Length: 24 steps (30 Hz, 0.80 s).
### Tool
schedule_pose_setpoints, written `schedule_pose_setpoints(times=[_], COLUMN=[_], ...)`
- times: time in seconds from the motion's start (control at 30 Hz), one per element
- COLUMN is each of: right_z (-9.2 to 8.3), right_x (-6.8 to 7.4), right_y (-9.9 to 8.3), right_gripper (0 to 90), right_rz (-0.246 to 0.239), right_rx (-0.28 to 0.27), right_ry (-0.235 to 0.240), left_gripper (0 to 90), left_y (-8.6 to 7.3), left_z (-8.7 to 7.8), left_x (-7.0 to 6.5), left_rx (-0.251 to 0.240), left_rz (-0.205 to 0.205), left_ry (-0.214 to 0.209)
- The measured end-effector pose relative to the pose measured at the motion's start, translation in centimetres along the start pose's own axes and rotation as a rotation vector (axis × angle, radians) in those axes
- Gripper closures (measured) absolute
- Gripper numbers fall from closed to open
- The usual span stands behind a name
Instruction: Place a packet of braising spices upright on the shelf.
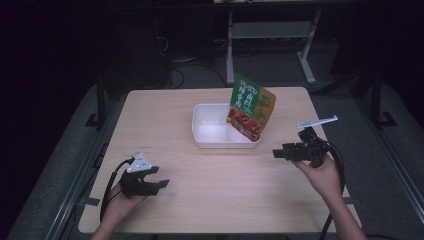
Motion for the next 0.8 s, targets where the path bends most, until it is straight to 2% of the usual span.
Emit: schedule_pose_setpoints(times=[0.8], right_z=[-0.4], right_x=[0.4], right_y=[-4.3], right_gripper=[41.7], right_rz=[0.039], right_rx=[0.016], right_ry=[0.024], left_gripper=[35.4], left_y=[0.1], left_z=[0.0], left_x=[-0.1], left_rx=[-0.004], left_rz=[0.007], left_ry=[0.002])
Point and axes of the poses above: each handheld gripper's, and its own axes: z roughly forward along the jaws, y roughly out of its top, x roughly to its left, the point moved 8 cm from there along z, roughly forward along the jaws, and after that the axes turned 15 degrees about -x, right-handed, at the moved point
